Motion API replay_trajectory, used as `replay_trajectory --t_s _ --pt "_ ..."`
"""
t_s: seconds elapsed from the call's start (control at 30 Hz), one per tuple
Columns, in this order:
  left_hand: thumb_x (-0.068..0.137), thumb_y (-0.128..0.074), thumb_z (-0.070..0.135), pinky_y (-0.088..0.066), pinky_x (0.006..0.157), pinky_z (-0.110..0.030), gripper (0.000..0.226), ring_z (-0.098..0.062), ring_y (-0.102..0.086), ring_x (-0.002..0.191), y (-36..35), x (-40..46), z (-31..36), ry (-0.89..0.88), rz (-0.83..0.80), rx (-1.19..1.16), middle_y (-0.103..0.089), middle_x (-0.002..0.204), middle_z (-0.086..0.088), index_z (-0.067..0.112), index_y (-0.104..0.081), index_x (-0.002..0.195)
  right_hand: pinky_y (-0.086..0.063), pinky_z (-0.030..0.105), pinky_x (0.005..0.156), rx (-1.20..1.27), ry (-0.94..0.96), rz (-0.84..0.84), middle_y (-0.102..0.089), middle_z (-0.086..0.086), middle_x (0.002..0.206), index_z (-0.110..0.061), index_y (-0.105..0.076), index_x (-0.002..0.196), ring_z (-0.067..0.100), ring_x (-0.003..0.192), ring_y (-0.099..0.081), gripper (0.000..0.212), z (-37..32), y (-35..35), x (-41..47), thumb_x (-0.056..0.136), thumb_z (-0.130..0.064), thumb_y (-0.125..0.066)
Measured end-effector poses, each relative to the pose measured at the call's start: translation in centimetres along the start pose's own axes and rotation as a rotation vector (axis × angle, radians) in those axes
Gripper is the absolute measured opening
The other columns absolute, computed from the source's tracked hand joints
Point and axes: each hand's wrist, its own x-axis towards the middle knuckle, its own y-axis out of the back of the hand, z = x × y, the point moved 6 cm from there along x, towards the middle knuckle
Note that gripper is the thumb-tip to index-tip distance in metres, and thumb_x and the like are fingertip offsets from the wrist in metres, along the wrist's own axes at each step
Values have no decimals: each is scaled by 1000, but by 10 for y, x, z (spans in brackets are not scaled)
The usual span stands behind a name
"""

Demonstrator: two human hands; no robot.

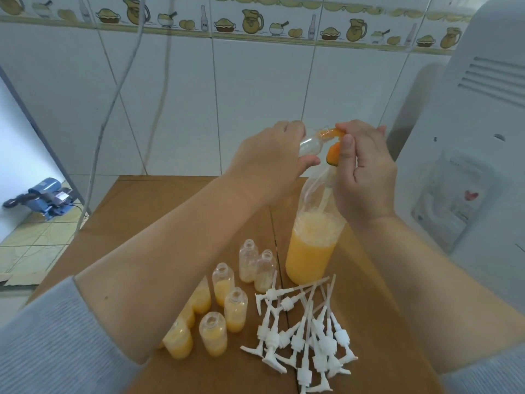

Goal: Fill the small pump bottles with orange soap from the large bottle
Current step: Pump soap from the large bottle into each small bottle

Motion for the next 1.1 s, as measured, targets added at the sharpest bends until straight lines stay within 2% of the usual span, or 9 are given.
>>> replay_trajectory --t_s 0.13,0.23,0.4,0.6,0.8,0.87,0.97,1.0,1.1 --pt "96 -46 43 -44 80 -30 39 -17 -53 95 6 4 2 1 -17 -12 -54 114 0 14 -46 122 -17 36 118 -5 4 -54 -65 4 108 -3 -64 111 7 108 -52 32 -3 6 10 101 -15 -36" --pt "96 -47 41 -44 82 -31 39 -17 -52 95 11 6 5 -21 6 -20 -54 116 0 14 -46 123 -19 39 117 18 4 -23 -61 -2 106 -3 -64 110 -2 106 -47 32 -4 11 15 101 -15 -36" --pt "96 -48 40 -46 84 -33 38 -17 -53 97 3 4 5 -23 -12 -35 -54 117 0 14 -46 124 -22 43 114 22 -30 34 -63 4 109 -3 -62 112 -3 109 -45 32 1 4 2 100 -14 -35" --pt "95 -49 40 -40 77 -28 37 -14 -48 90 4 5 0 -6 -27 -34 -54 115 1 16 -46 122 -18 39 116 13 -30 -37 -64 7 110 -3 -63 112 1 109 -47 32 -2 4 8 101 -15 -35" --pt "95 -50 40 -40 77 -27 37 -13 -48 89 5 4 5 -29 21 -57 -54 116 3 16 -46 123 -36 55 104 21 -24 43 -62 5 112 -3 -62 114 1 110 -46 33 -2 6 5 100 -16 -34" --pt "95 -50 39 -42 80 -29 36 -15 -50 92 1 1 4 -17 1 -68 -54 117 2 15 -47 122 -31 51 109 26 -44 45 -62 4 112 -4 -62 113 2 112 -47 33 1 2 0 100 -15 -34" --pt "95 -50 38 -39 77 -27 34 -14 -47 89 -2 -1 0 10 -35 -83 -54 116 2 16 -47 121 -16 32 118 31 -74 15 -64 7 111 -4 -62 113 11 113 -52 32 0 0 -2 101 -15 -34" --pt "95 -49 39 -38 76 -27 34 -13 -47 88 -1 0 -1 11 -37 -74 -54 116 2 16 -47 121 -15 31 118 30 -80 0 -64 6 112 -4 -62 113 12 113 -52 32 -1 0 -1 101 -15 -35" --pt "95 -49 40 -40 77 -28 35 -15 -50 92 7 3 2 -8 -10 -45 -54 115 3 17 -47 121 -20 41 116 27 -57 -21 -61 0 110 -4 -63 113 1 110 -47 32 -7 7 8 101 -15 -35"
